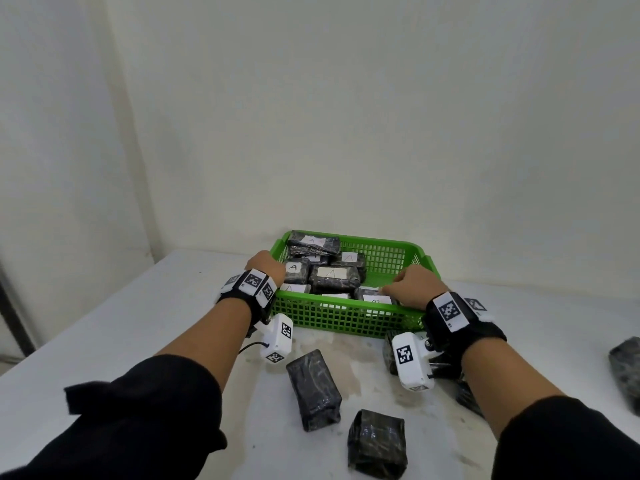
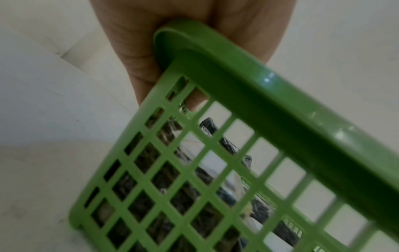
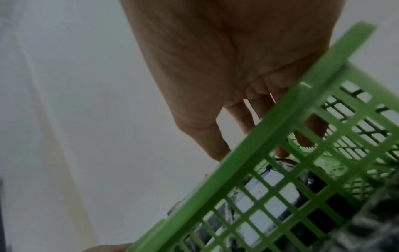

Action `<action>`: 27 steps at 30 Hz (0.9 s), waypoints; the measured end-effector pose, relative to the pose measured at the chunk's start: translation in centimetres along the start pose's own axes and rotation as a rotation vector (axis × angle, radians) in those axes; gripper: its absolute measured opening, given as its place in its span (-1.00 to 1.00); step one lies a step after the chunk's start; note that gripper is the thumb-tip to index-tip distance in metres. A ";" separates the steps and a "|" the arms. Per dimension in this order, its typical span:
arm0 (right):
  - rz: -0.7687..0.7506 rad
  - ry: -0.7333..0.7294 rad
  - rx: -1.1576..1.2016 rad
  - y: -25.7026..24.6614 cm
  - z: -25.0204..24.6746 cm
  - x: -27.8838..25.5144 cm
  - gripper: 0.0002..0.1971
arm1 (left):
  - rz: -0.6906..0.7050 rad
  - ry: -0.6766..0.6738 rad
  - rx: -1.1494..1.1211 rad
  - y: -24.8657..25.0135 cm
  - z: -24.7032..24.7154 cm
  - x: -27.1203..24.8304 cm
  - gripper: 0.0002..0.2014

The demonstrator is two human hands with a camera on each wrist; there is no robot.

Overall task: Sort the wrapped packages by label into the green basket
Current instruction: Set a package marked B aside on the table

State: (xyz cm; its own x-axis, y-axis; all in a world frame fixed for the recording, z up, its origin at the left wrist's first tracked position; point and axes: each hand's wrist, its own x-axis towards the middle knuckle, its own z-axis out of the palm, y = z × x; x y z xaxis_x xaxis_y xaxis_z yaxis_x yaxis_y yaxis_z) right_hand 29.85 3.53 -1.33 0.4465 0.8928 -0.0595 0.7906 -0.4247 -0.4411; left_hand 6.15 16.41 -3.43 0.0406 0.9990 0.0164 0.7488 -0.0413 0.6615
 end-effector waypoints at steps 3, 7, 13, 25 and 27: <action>-0.059 0.125 0.065 -0.1 -0.4 -1.9 -0.48 | 0.009 -0.003 0.013 0.0 -0.2 0.0 -0.85; -0.152 0.191 0.170 -0.3 -1.1 -4.7 -0.46 | 0.005 -0.038 0.035 0.1 -0.8 -0.5 -0.66; -0.242 0.213 0.280 -1.2 -1.7 -9.1 -0.45 | 0.044 -0.067 0.010 -0.6 -2.2 -3.0 -0.88; -0.307 -0.006 0.227 -3.0 2.9 -15.1 -0.29 | 0.569 -0.187 0.090 -2.2 -5.1 -12.0 -0.47; -0.307 -0.059 0.160 -3.4 4.0 -15.6 -0.24 | 0.636 -0.366 0.256 -2.5 -5.1 -12.9 -0.35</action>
State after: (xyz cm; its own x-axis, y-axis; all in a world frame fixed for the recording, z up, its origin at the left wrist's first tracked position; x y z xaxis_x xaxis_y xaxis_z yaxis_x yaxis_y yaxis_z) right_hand 18.50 -8.31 -2.45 0.1692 0.9844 0.0479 0.8063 -0.1103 -0.5811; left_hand 0.40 3.69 -1.50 0.6964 0.7154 0.0572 0.6357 -0.6518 0.4135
